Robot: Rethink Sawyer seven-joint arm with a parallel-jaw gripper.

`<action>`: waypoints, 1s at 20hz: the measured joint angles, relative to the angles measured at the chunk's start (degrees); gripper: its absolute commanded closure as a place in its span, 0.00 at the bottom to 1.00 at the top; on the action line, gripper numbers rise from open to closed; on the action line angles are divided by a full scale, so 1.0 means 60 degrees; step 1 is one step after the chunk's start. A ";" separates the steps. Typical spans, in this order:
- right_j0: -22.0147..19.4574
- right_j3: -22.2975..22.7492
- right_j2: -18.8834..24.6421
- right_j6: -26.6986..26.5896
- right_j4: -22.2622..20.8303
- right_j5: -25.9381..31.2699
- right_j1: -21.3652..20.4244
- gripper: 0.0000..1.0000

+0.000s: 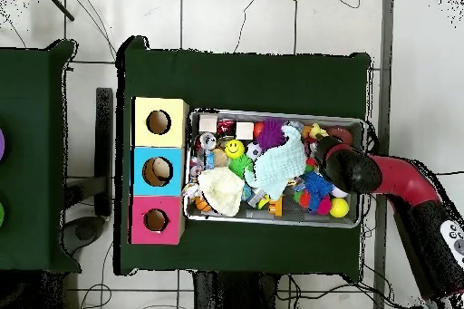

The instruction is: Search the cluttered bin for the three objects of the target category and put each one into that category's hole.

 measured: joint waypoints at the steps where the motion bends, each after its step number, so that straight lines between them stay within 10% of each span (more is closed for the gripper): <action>1: -0.0001 -0.0036 0.0000 0.0000 0.0000 -0.0004 0.0052 0.00; 20: -0.0064 -0.0618 0.0450 -0.0130 -0.0487 0.0534 0.0531 0.00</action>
